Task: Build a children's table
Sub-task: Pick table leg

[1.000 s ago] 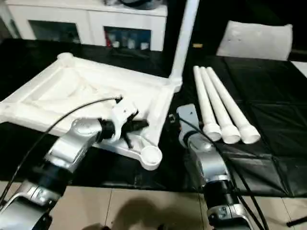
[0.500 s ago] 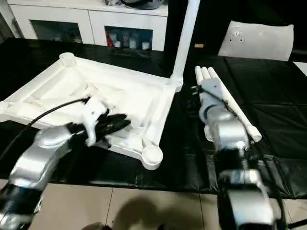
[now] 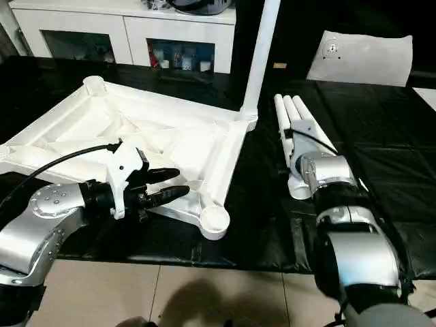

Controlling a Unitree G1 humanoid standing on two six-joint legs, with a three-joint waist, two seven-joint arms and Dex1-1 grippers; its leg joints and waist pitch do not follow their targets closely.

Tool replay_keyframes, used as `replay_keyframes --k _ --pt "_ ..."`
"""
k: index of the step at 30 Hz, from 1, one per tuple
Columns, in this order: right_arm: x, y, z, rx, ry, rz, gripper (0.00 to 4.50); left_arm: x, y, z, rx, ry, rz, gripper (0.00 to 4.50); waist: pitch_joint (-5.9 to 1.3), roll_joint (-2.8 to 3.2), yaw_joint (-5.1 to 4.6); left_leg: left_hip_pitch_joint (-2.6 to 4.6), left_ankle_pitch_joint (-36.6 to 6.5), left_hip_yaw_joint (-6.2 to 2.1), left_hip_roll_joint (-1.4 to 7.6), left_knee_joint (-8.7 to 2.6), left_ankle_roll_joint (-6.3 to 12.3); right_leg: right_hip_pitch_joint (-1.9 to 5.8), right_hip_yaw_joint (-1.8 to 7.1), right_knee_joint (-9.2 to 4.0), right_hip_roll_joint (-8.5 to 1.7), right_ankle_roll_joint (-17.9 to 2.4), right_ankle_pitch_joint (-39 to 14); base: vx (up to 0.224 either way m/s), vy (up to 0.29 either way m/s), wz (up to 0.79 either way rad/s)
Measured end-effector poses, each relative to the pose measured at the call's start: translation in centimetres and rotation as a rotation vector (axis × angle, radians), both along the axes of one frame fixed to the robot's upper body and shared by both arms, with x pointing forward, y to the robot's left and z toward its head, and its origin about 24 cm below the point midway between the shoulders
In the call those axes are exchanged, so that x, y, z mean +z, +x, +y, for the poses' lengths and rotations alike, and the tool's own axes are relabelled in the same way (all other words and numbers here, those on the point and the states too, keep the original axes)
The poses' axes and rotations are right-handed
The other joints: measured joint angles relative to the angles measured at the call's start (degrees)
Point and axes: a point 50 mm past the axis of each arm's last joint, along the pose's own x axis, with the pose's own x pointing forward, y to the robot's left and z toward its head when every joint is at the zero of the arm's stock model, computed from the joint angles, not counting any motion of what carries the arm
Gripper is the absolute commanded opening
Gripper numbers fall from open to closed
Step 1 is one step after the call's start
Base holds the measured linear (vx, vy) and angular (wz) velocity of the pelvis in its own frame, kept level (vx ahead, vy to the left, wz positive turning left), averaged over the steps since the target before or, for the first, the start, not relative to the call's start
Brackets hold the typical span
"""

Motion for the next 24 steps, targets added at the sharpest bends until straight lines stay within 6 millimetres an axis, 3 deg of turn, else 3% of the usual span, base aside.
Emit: replay_keyframes --k 24 --pt "-0.70 -0.17 0.02 -0.060 0.174 0.086 2.33 -0.02 -0.26 0.10 -0.008 0.031 0.018 4.25 -0.02 -0.05 -0.01 -0.02 0.0 -0.03 0.01 0.11 0.00 -0.01 0.00 0.11 -0.01 0.1 -0.1 0.000 0.000 0.00"
